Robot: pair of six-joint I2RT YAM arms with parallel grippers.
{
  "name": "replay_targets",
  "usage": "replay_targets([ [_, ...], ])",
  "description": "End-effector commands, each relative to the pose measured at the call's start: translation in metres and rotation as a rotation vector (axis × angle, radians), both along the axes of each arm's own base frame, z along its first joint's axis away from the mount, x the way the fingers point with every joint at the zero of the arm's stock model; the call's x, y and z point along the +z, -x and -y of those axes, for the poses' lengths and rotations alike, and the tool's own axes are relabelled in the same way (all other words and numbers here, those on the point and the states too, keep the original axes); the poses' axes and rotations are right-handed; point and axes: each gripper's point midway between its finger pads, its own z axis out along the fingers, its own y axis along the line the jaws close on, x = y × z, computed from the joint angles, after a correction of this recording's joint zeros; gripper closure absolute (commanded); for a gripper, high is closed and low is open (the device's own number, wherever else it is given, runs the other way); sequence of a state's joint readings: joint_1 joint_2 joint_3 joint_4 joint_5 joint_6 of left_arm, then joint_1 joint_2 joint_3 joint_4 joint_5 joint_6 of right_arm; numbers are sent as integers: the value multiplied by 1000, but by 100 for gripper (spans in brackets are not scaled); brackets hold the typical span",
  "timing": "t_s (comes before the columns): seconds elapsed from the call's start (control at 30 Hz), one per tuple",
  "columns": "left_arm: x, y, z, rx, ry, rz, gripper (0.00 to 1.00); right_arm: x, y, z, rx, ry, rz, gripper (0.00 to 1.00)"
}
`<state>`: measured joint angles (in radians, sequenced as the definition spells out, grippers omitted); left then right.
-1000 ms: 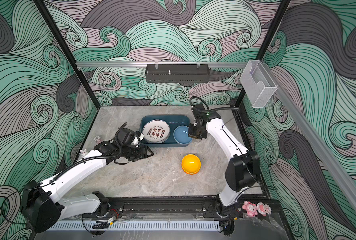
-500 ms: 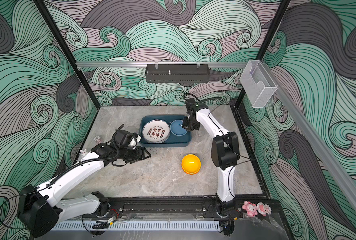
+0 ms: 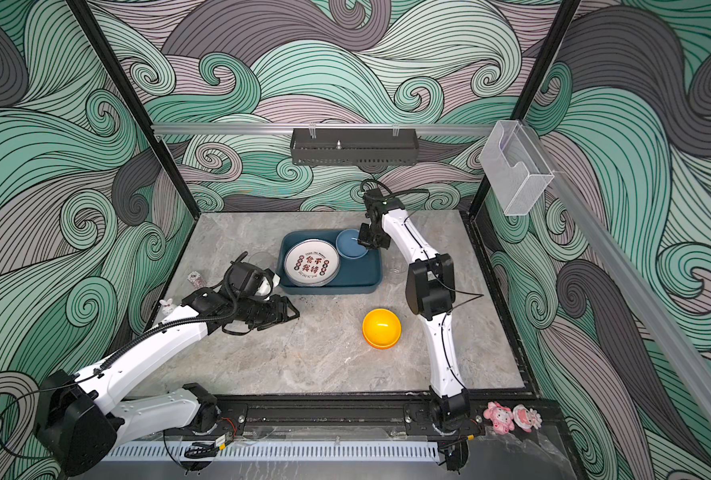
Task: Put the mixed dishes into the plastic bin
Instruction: 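Lower the blue bowl into the teal bin beside the plates and release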
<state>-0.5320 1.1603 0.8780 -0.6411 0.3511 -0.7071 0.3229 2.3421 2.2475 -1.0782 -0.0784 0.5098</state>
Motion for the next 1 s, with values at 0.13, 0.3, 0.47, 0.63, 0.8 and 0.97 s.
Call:
replay_targets([
  [0.13, -2, 6, -7, 24, -8, -22, 37, -8, -7, 15, -45, 37, -19, 100],
  [0.3, -4, 6, -7, 30, -8, -31, 37, -17, -11, 15, -47, 44, -28, 100],
  [0.47, -6, 7, -7, 36, -6, -43, 37, -24, -14, 16, -53, 48, -35, 100],
  [0.63, -8, 8, -8, 41, -5, -51, 37, -29, -16, 15, -58, 46, -41, 100],
  [0.8, -10, 8, -7, 43, -2, -55, 38, -34, -16, 15, -61, 49, -50, 100],
  [0.97, -11, 8, -7, 44, 0, -61, 38, -40, -16, 15, -62, 50, -61, 100],
])
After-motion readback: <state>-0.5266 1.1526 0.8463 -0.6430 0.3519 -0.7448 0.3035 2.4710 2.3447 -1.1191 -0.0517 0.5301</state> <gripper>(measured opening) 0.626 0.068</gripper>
